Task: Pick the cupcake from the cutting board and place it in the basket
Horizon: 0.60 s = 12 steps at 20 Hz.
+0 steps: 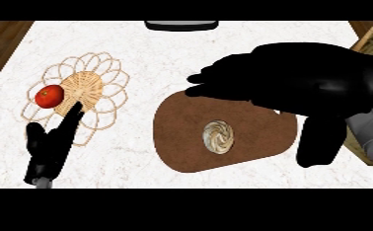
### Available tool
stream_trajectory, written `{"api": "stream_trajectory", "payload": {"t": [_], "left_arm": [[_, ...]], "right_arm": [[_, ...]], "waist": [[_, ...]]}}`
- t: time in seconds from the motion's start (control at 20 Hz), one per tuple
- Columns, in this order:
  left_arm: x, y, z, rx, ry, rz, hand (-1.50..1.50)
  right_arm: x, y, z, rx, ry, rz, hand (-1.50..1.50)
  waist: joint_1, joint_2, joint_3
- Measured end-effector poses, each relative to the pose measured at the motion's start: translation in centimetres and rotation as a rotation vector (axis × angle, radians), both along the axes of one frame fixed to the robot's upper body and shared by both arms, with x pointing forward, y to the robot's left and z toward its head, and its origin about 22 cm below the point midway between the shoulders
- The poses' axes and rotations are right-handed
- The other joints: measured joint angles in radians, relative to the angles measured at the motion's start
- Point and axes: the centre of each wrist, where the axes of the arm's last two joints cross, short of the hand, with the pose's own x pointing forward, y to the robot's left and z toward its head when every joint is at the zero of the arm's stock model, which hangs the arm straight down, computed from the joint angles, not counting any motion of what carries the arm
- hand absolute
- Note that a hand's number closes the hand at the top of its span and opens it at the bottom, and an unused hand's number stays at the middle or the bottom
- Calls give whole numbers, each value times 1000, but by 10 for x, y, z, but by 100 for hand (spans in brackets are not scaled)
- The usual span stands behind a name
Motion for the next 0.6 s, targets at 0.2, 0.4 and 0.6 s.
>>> {"api": "stream_trajectory", "payload": {"t": [0.2,0.4,0.6], "left_arm": [[-1,1,0,-1,-5,1,0],[0,-1,-2,1,-5,-1,0],[0,-2,-2,1,-2,1,0]], "right_arm": [[-4,9,-21,-29,-14,-11,-150],[-7,14,-40,-59,-20,-14,-150],[-6,16,-60,-66,-11,-23,-150]], "waist": [[3,1,0],[0,0,3],[1,1,3]]}}
